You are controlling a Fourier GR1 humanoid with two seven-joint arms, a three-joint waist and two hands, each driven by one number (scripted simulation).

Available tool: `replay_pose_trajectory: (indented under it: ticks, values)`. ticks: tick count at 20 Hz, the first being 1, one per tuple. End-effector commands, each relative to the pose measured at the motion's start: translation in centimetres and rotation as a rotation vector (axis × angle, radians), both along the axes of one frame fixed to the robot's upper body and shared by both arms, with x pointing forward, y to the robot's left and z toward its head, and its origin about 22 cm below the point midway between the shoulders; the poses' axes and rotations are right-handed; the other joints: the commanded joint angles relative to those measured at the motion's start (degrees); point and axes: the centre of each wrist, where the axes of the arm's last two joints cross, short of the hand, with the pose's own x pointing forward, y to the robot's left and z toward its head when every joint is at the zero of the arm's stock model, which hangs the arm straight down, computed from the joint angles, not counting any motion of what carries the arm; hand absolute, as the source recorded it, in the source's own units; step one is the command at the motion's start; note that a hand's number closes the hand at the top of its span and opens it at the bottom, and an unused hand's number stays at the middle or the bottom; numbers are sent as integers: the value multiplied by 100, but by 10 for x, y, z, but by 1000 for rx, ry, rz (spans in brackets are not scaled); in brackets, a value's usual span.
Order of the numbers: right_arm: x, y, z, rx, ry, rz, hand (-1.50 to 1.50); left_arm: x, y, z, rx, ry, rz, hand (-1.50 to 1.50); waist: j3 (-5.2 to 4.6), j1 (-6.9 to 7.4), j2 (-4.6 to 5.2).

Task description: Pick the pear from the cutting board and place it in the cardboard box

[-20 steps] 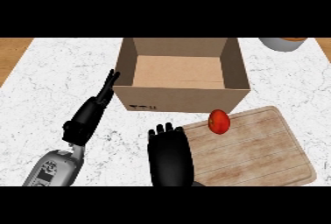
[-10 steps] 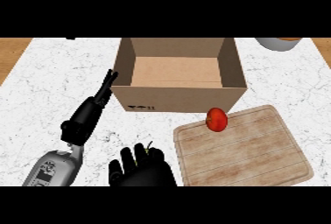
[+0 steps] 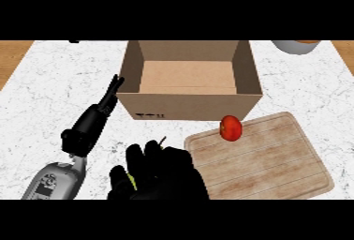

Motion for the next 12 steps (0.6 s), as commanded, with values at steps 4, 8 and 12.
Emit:
replay_pose_trajectory:
  ticks: [4,8,12]
  values:
    - [26,12,34,51,32,-210,150,-6,-14,-18,13,62,-39,0,-19,13,38]
    - [53,13,49,80,46,-237,150,1,-10,-12,10,46,-24,0,-14,10,55]
    - [84,10,58,123,81,-215,150,10,1,-7,10,48,-25,0,-12,16,78]
